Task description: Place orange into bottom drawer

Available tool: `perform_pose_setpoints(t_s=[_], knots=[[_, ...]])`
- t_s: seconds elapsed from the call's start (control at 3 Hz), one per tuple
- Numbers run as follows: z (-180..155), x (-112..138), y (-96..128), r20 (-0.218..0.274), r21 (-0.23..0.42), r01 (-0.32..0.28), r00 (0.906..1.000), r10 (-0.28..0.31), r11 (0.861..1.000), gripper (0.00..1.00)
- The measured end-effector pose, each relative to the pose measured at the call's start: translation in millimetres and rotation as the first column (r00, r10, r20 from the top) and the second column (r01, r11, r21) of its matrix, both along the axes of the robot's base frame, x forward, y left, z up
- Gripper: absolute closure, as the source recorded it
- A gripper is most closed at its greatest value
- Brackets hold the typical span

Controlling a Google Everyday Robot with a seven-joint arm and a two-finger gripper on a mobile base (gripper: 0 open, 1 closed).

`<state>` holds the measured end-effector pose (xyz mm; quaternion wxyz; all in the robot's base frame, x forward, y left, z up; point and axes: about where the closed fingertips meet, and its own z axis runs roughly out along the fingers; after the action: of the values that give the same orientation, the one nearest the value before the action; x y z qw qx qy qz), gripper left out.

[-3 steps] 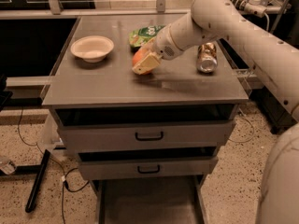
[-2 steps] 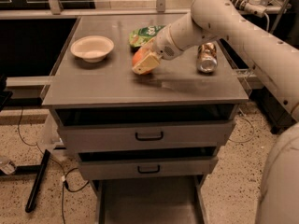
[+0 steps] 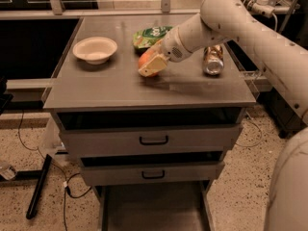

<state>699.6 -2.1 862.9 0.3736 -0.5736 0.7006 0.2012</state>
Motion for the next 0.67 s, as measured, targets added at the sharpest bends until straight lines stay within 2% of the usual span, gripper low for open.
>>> perform_pose_setpoints(t_s=[0.33, 0.67], knots=[[3, -27, -21, 0.013, 0.027, 0.015, 0.9998, -0.015, 1.000, 1.00], [14, -80, -52, 0.055, 0.065, 0.038, 0.9976, -0.041, 0.997, 1.00]])
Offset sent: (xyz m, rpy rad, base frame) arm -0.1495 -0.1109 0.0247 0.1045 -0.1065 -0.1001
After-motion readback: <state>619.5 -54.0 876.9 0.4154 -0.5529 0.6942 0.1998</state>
